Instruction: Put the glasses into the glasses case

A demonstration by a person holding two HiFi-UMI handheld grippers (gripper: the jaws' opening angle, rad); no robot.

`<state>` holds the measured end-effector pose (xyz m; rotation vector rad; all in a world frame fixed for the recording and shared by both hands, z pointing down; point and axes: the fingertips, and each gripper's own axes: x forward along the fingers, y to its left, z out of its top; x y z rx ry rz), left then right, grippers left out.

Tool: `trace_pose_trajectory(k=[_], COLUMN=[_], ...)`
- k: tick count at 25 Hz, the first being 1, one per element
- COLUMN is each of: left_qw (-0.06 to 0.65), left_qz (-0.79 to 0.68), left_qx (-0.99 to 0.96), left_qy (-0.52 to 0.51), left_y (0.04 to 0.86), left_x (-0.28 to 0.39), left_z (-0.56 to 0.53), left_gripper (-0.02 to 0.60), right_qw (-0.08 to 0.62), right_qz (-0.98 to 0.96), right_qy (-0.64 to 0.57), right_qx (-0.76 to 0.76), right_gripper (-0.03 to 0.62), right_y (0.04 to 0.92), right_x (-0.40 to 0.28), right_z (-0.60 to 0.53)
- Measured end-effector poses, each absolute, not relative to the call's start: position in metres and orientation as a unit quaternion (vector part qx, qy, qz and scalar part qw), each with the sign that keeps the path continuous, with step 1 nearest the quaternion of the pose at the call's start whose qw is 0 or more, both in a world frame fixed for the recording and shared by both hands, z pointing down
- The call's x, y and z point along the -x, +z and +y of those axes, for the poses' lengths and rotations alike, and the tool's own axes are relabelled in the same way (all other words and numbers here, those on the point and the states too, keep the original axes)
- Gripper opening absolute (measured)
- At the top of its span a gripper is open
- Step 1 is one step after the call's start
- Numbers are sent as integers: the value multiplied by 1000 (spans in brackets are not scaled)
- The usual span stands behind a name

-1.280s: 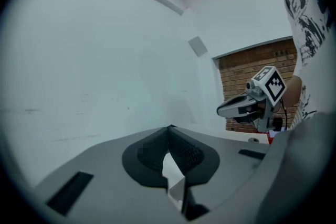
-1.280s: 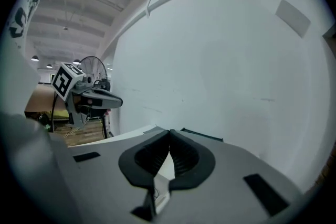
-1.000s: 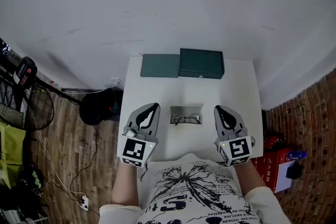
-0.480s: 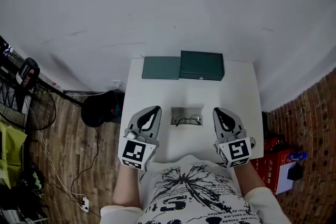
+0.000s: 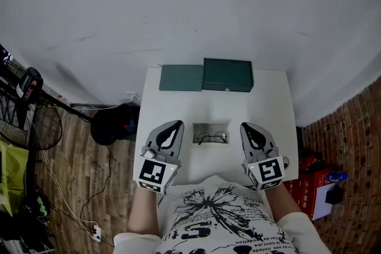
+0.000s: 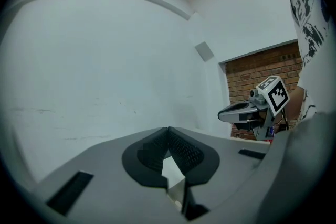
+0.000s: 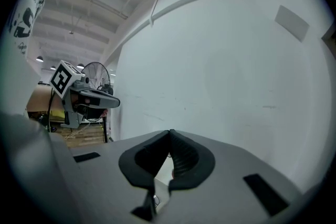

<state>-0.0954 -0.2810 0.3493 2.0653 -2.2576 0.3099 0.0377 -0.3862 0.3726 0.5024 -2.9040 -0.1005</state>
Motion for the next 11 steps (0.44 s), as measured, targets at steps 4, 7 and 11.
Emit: trace_pose_trajectory(k=[4, 7, 11], left_qw=[37, 38, 38], left_qz=[-735, -732, -732], left_qx=[-670, -673, -673], left_qy=[100, 100, 99], left_y=[350, 349, 348], left_x=[97, 96, 99], left_z=[-283, -284, -290], left_gripper=[14, 14, 14], right_qw=[105, 109, 110], right_qz=[-979, -978, -978], right_qy=[-40, -44, -41], right_qx=[-171, -170, -174], right_gripper=[12, 12, 12], right_y=[375, 375, 376], right_x=[-36, -34, -30], right_z=[-389, -390, -395])
